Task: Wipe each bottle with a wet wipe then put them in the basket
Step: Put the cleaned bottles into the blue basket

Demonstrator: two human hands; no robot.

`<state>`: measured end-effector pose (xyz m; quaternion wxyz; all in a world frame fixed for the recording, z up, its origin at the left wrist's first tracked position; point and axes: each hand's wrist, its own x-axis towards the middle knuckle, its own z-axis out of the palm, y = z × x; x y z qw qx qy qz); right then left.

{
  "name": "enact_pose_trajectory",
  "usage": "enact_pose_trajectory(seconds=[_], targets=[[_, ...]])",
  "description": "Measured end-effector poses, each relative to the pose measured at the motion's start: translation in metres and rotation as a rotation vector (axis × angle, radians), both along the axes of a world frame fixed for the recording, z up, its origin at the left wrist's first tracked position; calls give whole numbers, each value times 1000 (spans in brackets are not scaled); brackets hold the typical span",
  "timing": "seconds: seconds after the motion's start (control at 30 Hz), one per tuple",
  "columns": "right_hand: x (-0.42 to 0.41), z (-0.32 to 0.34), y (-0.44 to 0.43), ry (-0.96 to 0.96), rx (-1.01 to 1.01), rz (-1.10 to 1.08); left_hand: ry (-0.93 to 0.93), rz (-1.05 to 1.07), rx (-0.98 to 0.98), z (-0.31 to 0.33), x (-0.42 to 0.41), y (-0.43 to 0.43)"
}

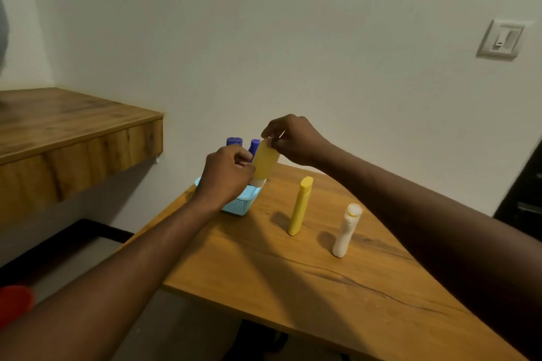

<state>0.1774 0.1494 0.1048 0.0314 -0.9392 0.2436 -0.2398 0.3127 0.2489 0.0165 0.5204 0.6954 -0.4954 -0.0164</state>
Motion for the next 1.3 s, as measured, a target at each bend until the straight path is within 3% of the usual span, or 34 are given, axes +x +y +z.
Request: enact_pose_trajectory(seconds=[0.5, 1.3], targets=[[141, -60, -31, 39, 131, 15, -16, 100, 106, -44, 117, -30], [159, -93, -49, 47, 120, -7, -69, 70, 137, -53, 117, -41]])
